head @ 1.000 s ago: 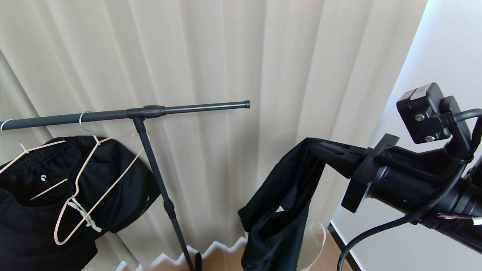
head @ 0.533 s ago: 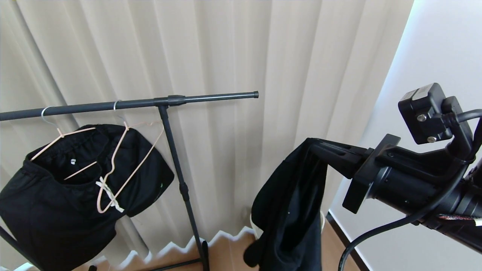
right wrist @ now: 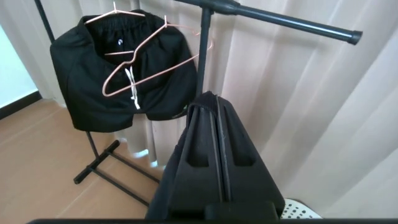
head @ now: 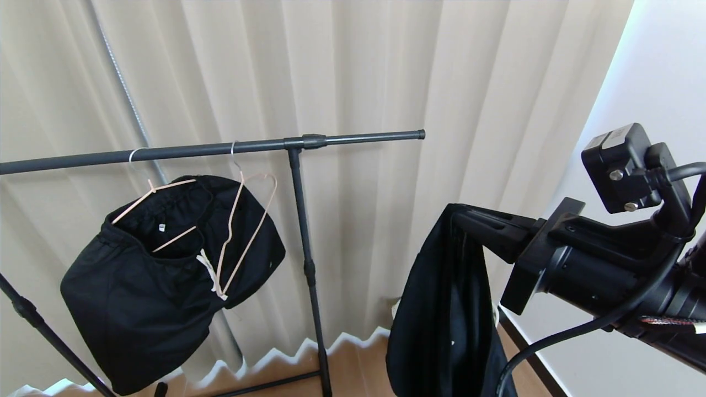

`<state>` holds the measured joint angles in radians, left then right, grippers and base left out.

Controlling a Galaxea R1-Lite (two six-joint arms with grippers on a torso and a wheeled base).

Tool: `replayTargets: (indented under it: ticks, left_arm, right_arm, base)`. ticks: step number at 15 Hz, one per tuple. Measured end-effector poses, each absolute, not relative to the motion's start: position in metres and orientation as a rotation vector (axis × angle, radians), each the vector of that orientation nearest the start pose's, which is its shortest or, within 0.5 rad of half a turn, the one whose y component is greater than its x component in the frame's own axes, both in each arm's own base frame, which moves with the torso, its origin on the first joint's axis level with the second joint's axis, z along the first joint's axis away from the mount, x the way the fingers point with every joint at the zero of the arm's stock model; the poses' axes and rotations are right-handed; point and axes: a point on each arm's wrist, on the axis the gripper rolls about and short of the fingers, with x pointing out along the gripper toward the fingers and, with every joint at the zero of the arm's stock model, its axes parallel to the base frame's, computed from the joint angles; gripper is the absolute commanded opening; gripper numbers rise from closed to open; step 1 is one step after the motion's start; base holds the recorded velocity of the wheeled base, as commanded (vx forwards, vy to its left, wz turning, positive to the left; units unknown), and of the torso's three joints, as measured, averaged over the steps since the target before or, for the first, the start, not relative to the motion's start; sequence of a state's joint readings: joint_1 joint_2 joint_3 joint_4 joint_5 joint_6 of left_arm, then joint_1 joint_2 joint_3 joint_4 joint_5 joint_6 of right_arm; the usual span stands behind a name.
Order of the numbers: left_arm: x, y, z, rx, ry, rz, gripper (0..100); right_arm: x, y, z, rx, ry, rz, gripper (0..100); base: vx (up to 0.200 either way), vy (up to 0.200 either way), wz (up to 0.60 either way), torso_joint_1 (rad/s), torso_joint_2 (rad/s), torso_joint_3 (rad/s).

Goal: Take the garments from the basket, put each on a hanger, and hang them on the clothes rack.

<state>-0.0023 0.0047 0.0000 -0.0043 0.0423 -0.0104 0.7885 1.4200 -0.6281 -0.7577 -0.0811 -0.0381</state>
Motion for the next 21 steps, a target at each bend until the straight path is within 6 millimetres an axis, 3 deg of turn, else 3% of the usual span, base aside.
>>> replayTargets:
  ticks: [4, 10, 16, 21]
  left_arm:
    - [-0.0225, 0.0010, 0.0760, -0.011, 0.001, 0.038, 100]
    - [-0.0225, 0.0010, 0.0759, -0.010, 0.002, 0.037, 100]
    - [-0.0225, 0.0010, 0.0761, -0.010, 0.000, 0.039, 100]
    - [-0.0225, 0.0010, 0.0760, -0.011, 0.000, 0.040, 100]
  right_arm:
    - [0.1663, 0.1648, 0.2211, -0.052, 0.020, 0.709, 0]
    - [0.1659, 0.1649, 0.2209, -0.052, 0.021, 0.712, 0]
    - [0.1665, 0.1650, 0.2203, -0.053, 0.024, 0.709, 0]
    - [0.1678, 0.1642, 0.2204, -0.058, 0.022, 0.701, 0]
  base:
    - [-0.200, 0.000, 0.00, 0.006, 0.00, -0.001]
    - [0.000, 0.200, 0.00, -0.002, 0.00, 0.002]
    - [-0.200, 0.000, 0.00, 0.009, 0.00, 0.002]
    - [0.000, 0.000, 0.36, 0.003, 0.00, 0.001]
